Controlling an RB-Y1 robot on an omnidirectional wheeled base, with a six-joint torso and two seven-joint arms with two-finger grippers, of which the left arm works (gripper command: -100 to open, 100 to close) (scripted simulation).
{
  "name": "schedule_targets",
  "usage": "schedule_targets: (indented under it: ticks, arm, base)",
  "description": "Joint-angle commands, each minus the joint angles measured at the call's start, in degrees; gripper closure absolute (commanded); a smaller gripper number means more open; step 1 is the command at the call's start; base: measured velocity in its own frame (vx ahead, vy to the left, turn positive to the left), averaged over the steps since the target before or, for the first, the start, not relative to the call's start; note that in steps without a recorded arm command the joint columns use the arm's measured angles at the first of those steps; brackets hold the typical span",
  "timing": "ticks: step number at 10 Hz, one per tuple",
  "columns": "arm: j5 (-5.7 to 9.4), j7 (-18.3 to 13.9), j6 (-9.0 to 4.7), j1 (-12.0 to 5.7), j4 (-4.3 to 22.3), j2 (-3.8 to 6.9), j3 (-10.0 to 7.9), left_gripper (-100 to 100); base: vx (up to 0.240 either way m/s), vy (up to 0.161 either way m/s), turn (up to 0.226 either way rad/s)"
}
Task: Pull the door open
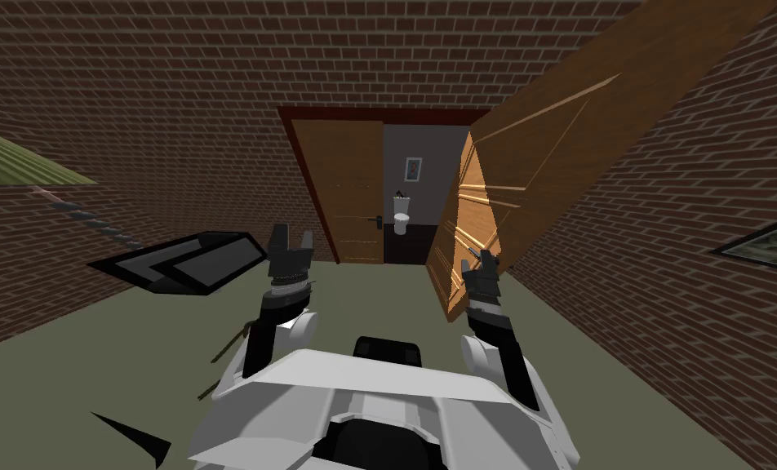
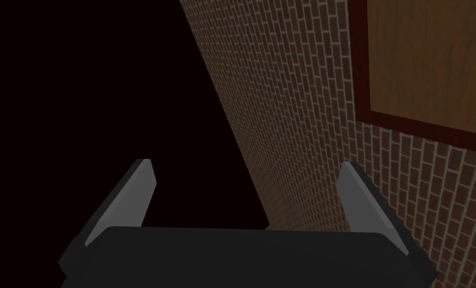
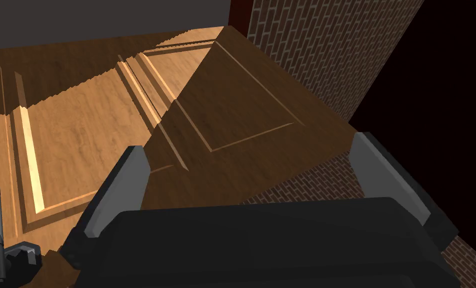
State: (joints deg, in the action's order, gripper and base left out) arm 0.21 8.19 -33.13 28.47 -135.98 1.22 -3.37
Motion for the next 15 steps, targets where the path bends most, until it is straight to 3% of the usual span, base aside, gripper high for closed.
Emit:
schedule_targets:
  ticks: [1, 7, 15]
  arm:
    - [0.19, -0.30, 0.44, -0.67, 1.62, 0.51, -0.21, -100]
    - [0.86, -1.42, 2.06, -3.13, 7.55, 2.00, -1.00, -100]
    - [2.01, -3.31, 4.81, -7.31, 17.66, 3.85, -2.33, -100]
  base:
    - [0.057, 0.084, -0.050]
    - [0.158, -0.015, -0.028]
    - [0.133, 0.003, -0.037]
